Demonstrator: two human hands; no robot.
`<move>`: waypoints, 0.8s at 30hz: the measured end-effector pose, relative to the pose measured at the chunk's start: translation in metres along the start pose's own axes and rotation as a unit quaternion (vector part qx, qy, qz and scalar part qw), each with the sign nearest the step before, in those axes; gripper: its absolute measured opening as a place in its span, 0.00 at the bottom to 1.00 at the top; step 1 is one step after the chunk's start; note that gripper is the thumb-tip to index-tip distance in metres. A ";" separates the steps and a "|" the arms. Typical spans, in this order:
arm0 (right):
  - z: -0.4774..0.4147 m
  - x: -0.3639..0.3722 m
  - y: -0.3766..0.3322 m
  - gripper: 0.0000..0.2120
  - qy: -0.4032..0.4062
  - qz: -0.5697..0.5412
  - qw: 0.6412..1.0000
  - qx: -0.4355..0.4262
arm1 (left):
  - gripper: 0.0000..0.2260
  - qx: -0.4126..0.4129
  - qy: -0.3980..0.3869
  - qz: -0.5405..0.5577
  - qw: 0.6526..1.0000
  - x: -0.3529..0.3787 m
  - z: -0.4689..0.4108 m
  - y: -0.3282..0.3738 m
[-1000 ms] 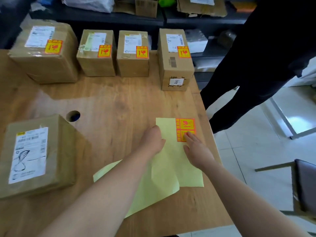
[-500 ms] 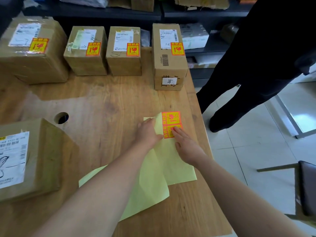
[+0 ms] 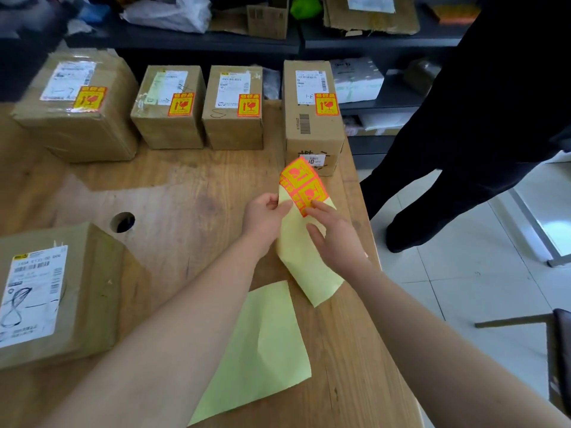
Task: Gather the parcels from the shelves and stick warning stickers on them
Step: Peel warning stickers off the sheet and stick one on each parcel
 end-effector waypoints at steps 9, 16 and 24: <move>0.005 -0.013 -0.064 0.15 0.053 -0.074 0.994 -0.065 | 0.04 -0.005 -0.037 0.181 0.983 -0.032 0.059 0.012; 0.026 0.022 -0.104 0.09 0.030 -0.146 0.985 -0.088 | 0.05 0.006 -0.016 0.224 0.974 -0.070 0.107 -0.011; 0.037 0.053 -0.149 0.03 0.015 -0.087 0.989 -0.114 | 0.07 -0.016 -0.004 0.230 0.973 -0.112 0.144 -0.034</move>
Point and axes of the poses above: each hand's wrist, its own z-axis away from the middle knuckle, its own x-axis out of the palm, y = z × x, the point moved 7 cm from there along -z, towards the middle knuckle, and after that the axes turned 12 degrees about -y, right-handed, at the moved point
